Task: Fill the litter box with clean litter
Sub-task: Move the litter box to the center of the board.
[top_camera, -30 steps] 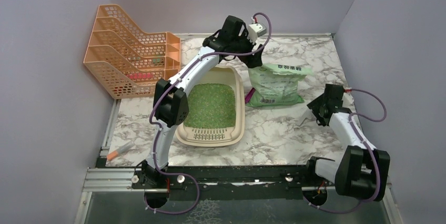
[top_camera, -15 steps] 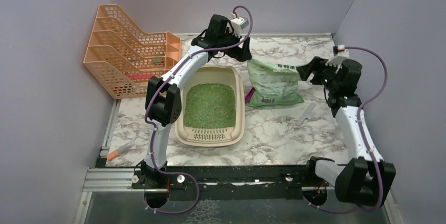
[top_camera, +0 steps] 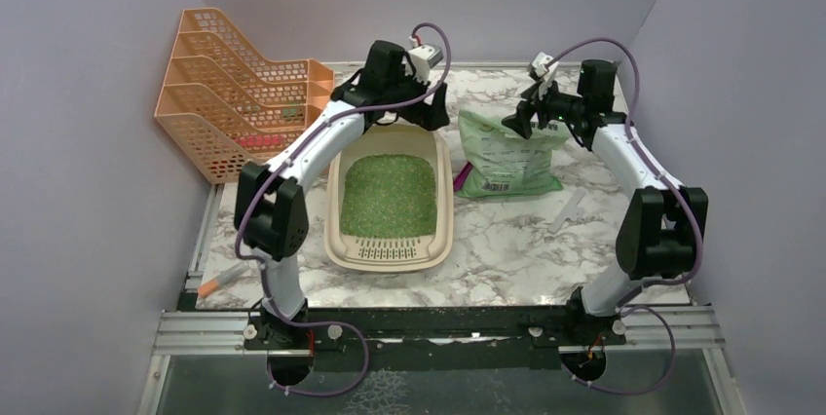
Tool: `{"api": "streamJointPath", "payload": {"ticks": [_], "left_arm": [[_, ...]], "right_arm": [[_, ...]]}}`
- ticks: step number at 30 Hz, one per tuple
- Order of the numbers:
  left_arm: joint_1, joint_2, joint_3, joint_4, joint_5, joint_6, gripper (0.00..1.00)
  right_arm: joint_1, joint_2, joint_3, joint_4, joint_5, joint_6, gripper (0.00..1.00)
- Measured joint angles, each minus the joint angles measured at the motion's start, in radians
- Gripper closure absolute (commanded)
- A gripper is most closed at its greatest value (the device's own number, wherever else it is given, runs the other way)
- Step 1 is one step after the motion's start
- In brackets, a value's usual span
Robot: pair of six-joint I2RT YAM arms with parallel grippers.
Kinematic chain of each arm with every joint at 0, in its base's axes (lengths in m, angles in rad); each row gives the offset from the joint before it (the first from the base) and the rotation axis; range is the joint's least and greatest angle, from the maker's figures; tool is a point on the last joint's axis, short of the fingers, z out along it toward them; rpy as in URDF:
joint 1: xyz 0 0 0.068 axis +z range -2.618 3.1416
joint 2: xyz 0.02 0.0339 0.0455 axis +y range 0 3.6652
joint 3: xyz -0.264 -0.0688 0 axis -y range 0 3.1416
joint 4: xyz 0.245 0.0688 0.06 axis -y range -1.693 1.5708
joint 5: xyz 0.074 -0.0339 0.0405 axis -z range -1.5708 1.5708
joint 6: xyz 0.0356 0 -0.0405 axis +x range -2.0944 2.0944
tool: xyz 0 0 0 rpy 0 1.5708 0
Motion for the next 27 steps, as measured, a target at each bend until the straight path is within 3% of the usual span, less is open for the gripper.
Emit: {"api": "streamJointPath", "payload": {"ticks": [10, 19, 23, 27], "left_arm": [[0.009, -0.483, -0.382, -0.066, -0.021, -0.043, 0.14], [-0.022, -0.836, -0.700, -0.181, 0.039, -0.281, 0.15], [-0.117, -0.966, -0.833, -0.224, 0.064, -0.402, 0.15], [-0.301, -1.055, -0.927, -0.237, 0.059, -0.524, 0.16]], "right_arm": [[0.023, 0.083, 0.102, -0.180, -0.080, -0.211, 0.13], [0.030, 0.002, 0.136, -0.244, -0.207, -0.192, 0.13], [0.052, -0.124, 0.067, -0.175, -0.257, -0.138, 0.11], [0.082, -0.235, 0.003, -0.124, -0.272, -0.106, 0.11]]}}
